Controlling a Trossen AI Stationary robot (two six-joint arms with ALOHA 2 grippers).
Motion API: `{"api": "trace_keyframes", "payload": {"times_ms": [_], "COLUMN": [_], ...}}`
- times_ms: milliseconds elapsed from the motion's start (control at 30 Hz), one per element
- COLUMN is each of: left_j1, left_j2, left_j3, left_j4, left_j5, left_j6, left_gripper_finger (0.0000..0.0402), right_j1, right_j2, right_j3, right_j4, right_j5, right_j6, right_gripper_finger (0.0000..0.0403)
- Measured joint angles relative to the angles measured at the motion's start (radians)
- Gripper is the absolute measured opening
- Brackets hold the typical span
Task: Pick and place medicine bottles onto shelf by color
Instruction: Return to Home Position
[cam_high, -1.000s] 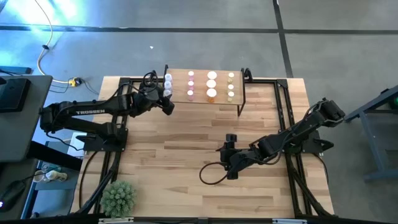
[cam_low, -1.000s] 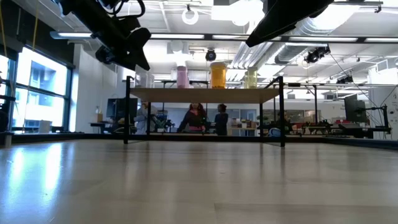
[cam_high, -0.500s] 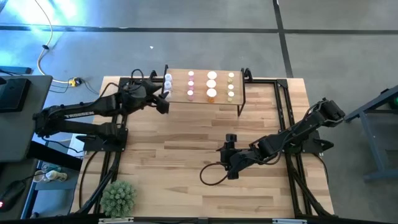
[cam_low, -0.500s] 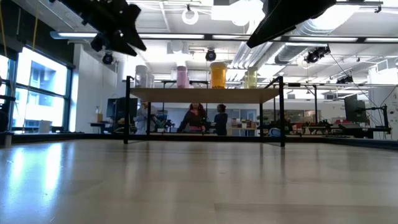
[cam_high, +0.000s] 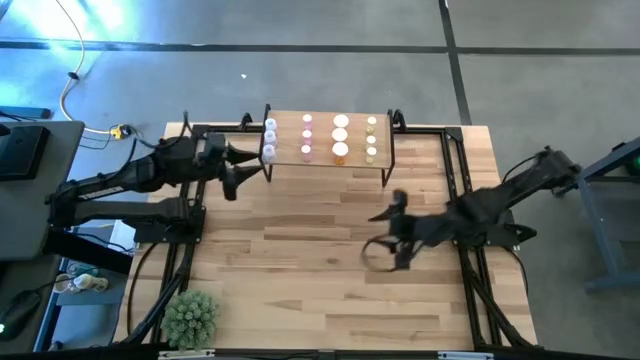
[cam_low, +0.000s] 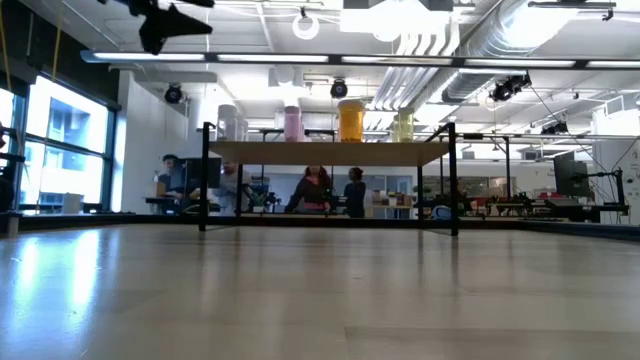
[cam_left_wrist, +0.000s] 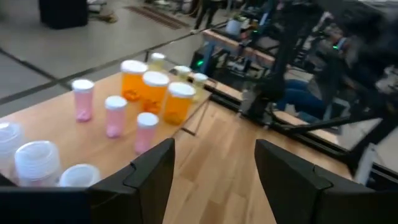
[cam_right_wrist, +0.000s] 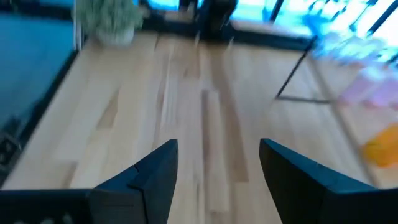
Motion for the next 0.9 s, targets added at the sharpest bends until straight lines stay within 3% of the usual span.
{"api": "trace_keyframes", "payload": {"times_ms": [167,300,633,900], "left_j1": [-0.077,-0.152,-0.286,-0.388], "left_j2": [-0.069,-0.125,-0.259,-0.336], "left_j3": [-0.021,-0.101,-0.339,-0.499], "left_j4": [-0.016,-0.012,0.168,0.321], "left_j5": [-0.011,-0.093,-0.193,-0.200], "left_j6": [0.015,0.016,0.018,0.031], "left_gripper_finger": [0.0205,0.0202,0.0202,0.0202], "right_j1": [0.001,0.018,0.089,0.104], "right_j2": [-0.164,-0.239,-0.430,-0.630], "right_j3": [0.000,-0.024,-0.400,-0.546], "right_j4": [-0.056,-0.093,0.065,0.091], "right_j5": [0.055,0.165,0.364,0.394], "right_j6": [0.002,0.045,0.176,0.229], "right_gripper_finger": [0.0217,0.0217,0.0217,0.0217]}}
